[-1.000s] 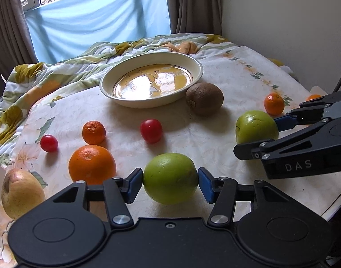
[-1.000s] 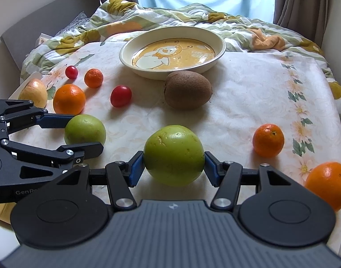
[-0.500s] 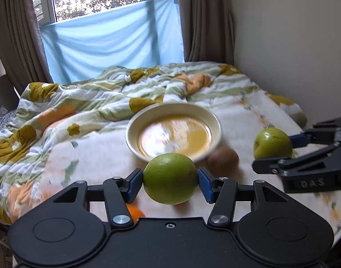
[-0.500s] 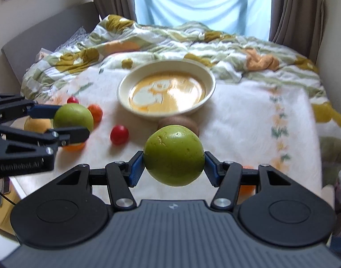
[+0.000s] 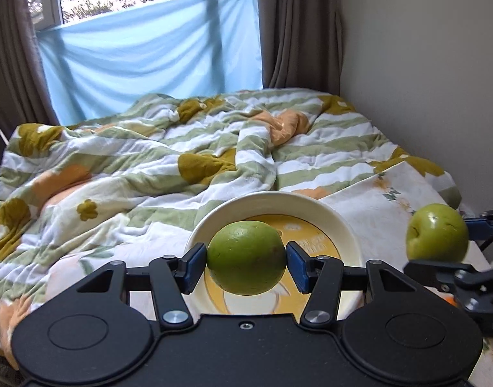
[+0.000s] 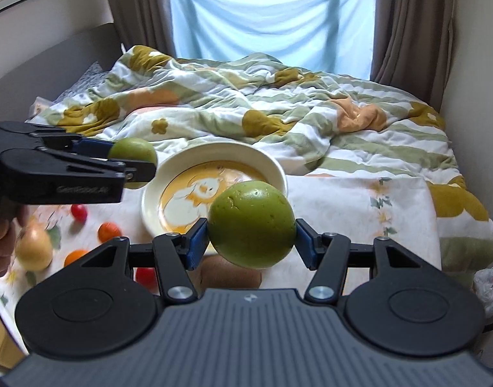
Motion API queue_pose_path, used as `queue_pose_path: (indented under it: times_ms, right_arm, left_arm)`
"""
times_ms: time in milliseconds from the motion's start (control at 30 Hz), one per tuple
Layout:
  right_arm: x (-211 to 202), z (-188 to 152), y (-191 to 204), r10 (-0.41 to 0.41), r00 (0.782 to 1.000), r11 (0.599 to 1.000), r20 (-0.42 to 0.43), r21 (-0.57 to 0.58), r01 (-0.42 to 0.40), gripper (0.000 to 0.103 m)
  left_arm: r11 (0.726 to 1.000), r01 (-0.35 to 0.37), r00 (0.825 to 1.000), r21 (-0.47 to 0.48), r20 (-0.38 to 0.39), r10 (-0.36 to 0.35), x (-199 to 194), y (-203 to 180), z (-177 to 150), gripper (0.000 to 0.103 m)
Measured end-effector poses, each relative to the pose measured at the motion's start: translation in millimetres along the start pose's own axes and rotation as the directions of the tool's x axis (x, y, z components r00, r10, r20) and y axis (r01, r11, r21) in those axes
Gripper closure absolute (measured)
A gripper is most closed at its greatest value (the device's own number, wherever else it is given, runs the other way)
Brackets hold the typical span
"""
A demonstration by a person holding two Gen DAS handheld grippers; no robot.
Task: Organize fruits
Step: 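Lift both green fruits and carry them over the white bowl, then lower both green fruits into the bowl and open both tools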
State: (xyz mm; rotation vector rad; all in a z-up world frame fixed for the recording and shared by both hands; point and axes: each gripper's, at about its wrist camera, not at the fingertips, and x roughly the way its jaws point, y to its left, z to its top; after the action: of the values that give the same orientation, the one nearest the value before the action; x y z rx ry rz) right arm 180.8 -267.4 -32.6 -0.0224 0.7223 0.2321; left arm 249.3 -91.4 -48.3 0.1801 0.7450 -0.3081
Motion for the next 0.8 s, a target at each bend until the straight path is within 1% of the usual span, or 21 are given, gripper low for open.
queue_pose_path:
  times_ms: [167, 300, 433, 533, 600, 633, 667, 733, 800]
  right_arm:
    - [24, 11, -7, -0.029, 0.999, 0.999, -0.017, 0.023, 0.029, 0.031]
    - [44, 13, -13, -0.049, 0.998, 0.998, -0.040, 0.048, 0.051, 0.031]
    - [59, 15, -16, -0.064, 0.996, 0.995, -0.062, 0.070, 0.068, 0.031]
    - [66, 15, -18, -0.070, 0.995, 0.994, -0.074, 0.080, 0.076, 0.031]
    - [69, 16, -19, -0.075, 0.994, 0.993, -0.079, 0.082, 0.081, 0.031]
    - [70, 16, -19, -0.077, 0.994, 0.993, -0.081, 0.083, 0.084, 0.031]
    - [71, 17, -20, -0.078, 0.993, 0.993, -0.083, 0.085, 0.085, 0.031]
    - [70, 18, -21, -0.080, 0.993, 0.992, -0.082, 0.088, 0.087, 0.031]
    - [69, 20, -22, -0.084, 0.993, 0.992, -0.080, 0.088, 0.091, 0.031]
  left_arm:
    - [0.999, 0.038, 0.998, 0.011, -0.045, -0.037, 47, 6, 13, 0.044]
    - [0.998, 0.058, 0.996, 0.031, -0.076, -0.056, 75, 8, 18, 0.044]
    - [0.997, 0.077, 0.992, 0.029, -0.098, -0.073, 94, 12, 21, 0.044]
    - [0.995, 0.087, 0.991, 0.042, -0.101, -0.083, 101, 13, 22, 0.044]
    - [0.994, 0.098, 0.989, 0.039, -0.118, -0.093, 105, 15, 23, 0.044]
    - [0.994, 0.107, 0.987, 0.035, -0.122, -0.103, 106, 15, 23, 0.038]
    - [0.993, 0.111, 0.988, 0.034, -0.112, -0.106, 104, 16, 23, 0.021]
    - [0.995, 0.090, 0.994, 0.046, -0.074, -0.086, 95, 18, 24, 0.005]
    - [0.995, 0.088, 0.994, 0.049, -0.064, -0.084, 87, 20, 25, 0.005]
